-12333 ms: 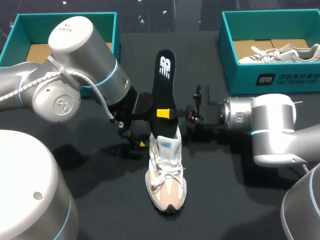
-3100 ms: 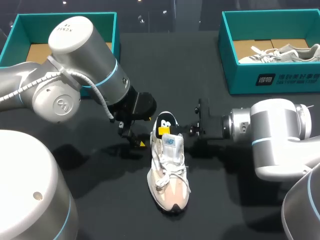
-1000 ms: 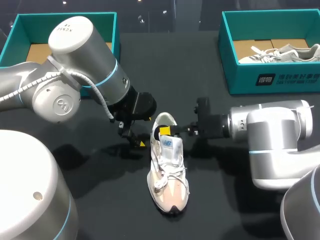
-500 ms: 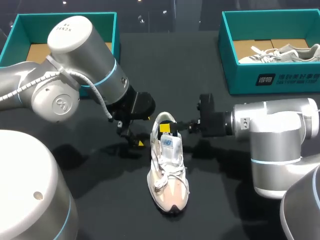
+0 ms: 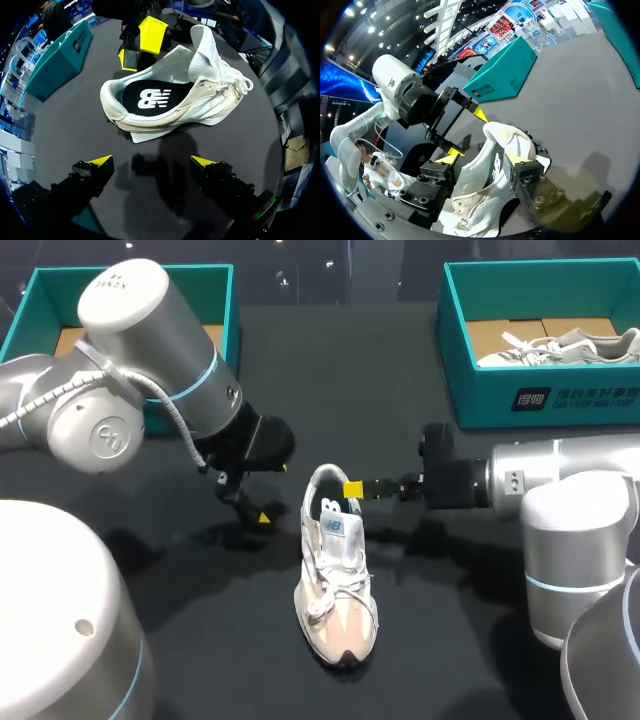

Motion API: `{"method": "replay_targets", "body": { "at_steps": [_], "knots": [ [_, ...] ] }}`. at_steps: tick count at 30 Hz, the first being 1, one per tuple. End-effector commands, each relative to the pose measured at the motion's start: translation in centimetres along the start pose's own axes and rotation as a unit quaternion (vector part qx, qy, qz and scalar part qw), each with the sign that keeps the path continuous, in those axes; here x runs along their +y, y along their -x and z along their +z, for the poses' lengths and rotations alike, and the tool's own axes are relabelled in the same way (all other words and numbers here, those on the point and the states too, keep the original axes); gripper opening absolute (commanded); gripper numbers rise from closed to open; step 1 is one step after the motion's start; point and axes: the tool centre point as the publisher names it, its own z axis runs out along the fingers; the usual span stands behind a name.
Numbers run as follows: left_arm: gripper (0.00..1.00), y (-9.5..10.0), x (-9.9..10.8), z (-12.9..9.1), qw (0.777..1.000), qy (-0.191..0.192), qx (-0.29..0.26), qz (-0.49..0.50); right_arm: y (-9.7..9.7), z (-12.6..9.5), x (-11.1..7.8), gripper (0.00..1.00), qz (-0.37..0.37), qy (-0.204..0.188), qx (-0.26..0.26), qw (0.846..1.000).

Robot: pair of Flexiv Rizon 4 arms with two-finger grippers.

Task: Take the shoe out of the shoebox, open the shoe tongue, remove and reinsert the insole, then place the shoe into the shoebox

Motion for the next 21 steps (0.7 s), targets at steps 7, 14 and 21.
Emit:
{"method": "replay_targets", "body": {
  "at_steps": [7, 14, 21],
  "knots": [
    [1.0, 1.0, 2.3, -3.0, 0.999, 0.0, 0.012, 0.035, -0.2, -4.9, 0.8, 0.49, 0.028, -0.017, -0.044, 0.998],
    [1.0, 2.1, 3.6, -5.1, 0.998, 0.006, 0.016, 0.066, 0.5, -7.5, 1.7, 0.48, 0.058, -0.04, -0.067, 0.995],
    [1.0, 2.8, 4.6, -7.2, 0.994, 0.013, 0.036, 0.104, 0.8, -9.7, 3.0, 0.47, 0.098, -0.102, -0.119, 0.983]
  ]
}}
